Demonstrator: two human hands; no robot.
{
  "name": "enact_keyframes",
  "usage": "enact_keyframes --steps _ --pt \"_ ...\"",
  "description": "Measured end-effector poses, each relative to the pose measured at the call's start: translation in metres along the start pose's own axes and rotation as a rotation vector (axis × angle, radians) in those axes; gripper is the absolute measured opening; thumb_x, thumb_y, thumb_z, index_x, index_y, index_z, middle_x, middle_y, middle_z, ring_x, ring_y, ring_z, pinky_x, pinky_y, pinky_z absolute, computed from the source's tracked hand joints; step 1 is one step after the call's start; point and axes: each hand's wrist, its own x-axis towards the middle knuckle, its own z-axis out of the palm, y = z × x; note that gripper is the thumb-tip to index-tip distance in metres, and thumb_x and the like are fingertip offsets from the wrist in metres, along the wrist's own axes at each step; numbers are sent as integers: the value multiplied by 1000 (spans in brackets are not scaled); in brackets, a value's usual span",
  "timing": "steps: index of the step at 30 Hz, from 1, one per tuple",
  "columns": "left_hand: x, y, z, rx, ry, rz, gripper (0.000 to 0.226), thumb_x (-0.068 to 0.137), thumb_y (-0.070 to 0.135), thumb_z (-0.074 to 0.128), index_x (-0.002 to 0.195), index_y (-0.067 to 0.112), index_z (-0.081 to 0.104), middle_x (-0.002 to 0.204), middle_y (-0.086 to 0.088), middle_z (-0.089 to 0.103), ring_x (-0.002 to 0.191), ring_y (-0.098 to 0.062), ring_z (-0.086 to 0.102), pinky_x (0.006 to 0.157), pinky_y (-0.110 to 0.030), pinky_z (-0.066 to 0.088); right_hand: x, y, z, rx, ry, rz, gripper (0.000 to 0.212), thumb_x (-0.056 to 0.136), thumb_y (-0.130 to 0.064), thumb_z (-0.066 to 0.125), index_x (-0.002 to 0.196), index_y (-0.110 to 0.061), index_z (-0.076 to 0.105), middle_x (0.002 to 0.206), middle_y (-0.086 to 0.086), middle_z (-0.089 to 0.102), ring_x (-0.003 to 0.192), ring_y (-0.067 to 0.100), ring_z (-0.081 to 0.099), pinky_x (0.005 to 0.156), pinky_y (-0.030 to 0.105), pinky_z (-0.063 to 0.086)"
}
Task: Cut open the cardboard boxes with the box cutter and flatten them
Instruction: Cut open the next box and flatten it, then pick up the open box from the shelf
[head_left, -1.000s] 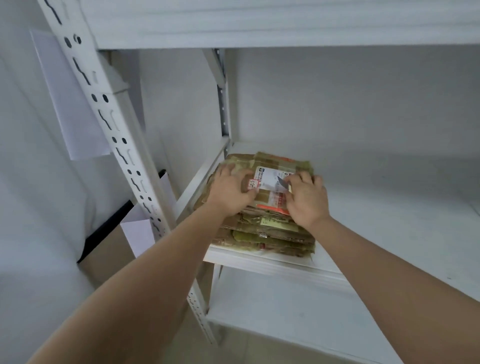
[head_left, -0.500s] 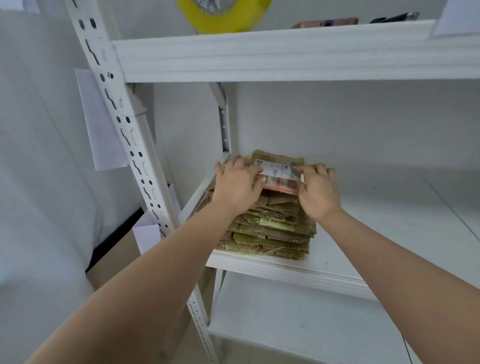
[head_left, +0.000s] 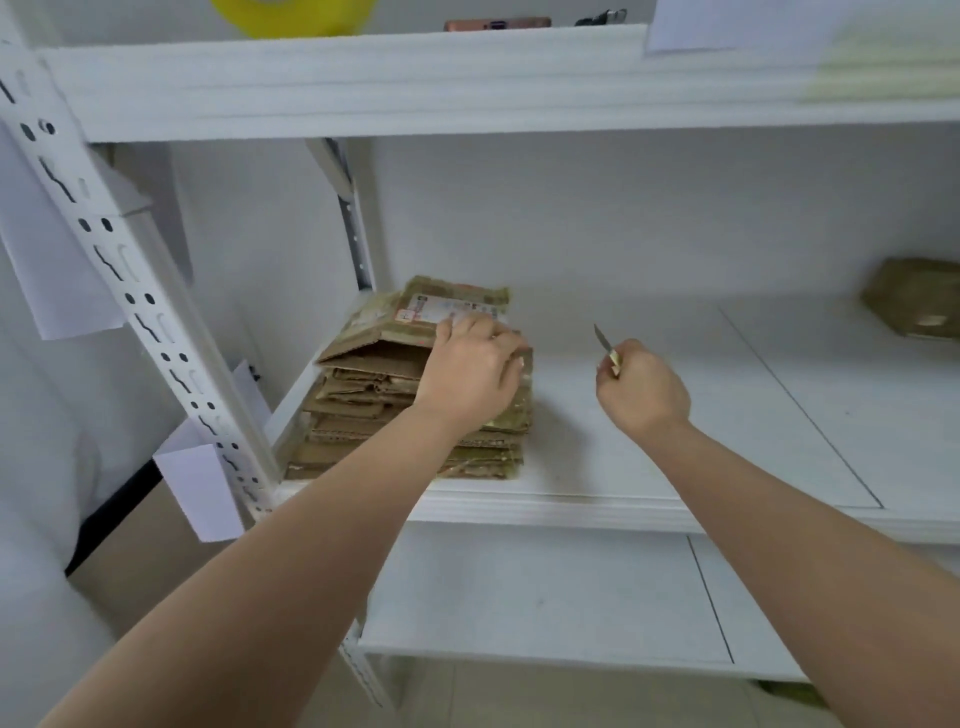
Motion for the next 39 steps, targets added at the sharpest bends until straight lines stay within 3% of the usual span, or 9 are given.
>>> enact_keyframes --steps 6,9,13,16,20,29,33,39 --pt "26 81 31 -30 -7 65 30 90 34 47 92 15 70 102 -4 67 109 -31 54 98 -50 36 -1 92 -40 -30 -1 51 24 98 -29 42 102 -10 56 95 11 64 79 29 54 64 28 35" --pt "43 138 60 -51 -99 43 32 94 37 43 99 18 69 109 -3 65 115 -27 50 103 -45 30 -2 155 -72 -42 8 74 25 98 -29 41 102 -10 57 96 11 64 79 29 54 63 28 36" --pt "67 244 98 -179 -200 21 32 97 35 43 105 17 68 110 -6 64 114 -28 50 94 -37 39 0 261 -132 -77 30 152 22 98 -28 41 93 -11 55 94 12 64 81 31 55 63 28 35" --pt "89 327 118 -190 -388 49 35 99 41 41 118 20 62 117 -5 57 116 -25 48 91 -38 44 2 329 -168 -107 41 200 21 98 -28 40 88 -13 51 91 11 62 76 30 52 63 29 36" --pt "111 405 139 -228 -453 91 38 99 44 40 127 23 55 127 -2 52 123 -21 44 94 -41 44 9 396 -197 -111 1 223 27 99 -29 39 94 -10 57 91 9 63 75 29 51 62 30 38" --pt "179 453 190 -212 -544 149 42 99 41 42 137 24 45 135 0 45 126 -19 42 98 -37 41 61 487 -219 -42 12 309 28 99 -27 39 99 -10 61 92 9 64 77 29 54 64 31 40" --pt "233 470 222 -209 -514 192 43 98 39 45 139 23 43 136 -2 44 124 -22 44 97 -34 39 91 518 -229 -35 53 330 27 98 -26 39 98 -10 61 93 8 64 84 31 59 66 32 45" --pt "301 553 267 -282 -504 403 49 97 32 49 142 19 37 142 -5 37 132 -22 35 102 -38 39 124 581 -276 -63 211 460 22 98 -26 42 84 -11 52 81 10 57 74 30 53 63 32 39"
